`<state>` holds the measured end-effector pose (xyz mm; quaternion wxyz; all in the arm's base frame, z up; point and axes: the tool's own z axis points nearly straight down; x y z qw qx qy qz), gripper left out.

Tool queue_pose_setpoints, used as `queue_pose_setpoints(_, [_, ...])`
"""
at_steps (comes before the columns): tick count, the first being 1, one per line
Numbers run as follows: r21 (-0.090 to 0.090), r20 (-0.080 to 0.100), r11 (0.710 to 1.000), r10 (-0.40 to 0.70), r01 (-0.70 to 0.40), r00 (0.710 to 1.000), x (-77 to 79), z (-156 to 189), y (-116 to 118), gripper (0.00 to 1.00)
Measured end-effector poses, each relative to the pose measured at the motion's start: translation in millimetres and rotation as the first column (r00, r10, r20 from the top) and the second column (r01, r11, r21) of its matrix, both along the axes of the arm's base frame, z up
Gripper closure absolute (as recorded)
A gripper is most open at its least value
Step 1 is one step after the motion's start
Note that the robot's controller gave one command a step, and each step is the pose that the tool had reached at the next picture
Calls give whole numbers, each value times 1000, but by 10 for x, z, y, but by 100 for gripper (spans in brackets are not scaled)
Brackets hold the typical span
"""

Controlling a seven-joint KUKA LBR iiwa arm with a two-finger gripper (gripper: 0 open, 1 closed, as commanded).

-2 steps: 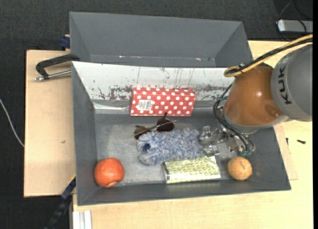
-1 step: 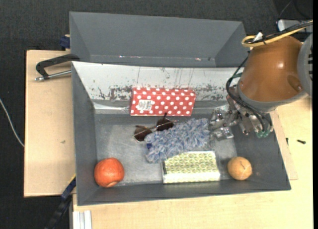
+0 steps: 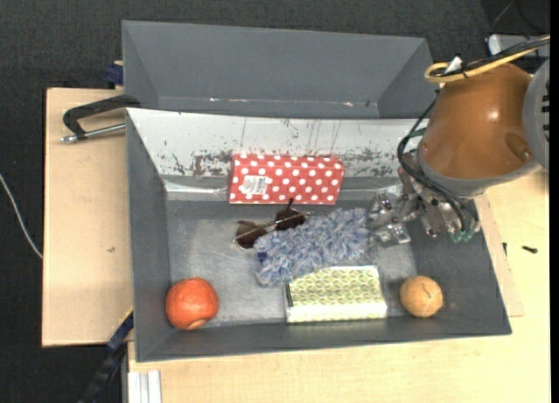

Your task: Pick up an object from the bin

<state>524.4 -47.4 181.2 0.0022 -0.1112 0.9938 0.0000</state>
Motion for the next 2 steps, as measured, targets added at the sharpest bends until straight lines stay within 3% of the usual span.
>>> queue_pose_setpoints(1, [0,1,1000,-9,9,1000,85,20,-41,100])
queue_pose_setpoints(2, [1,-4,998,62,-62,998,152,558,-166,100])
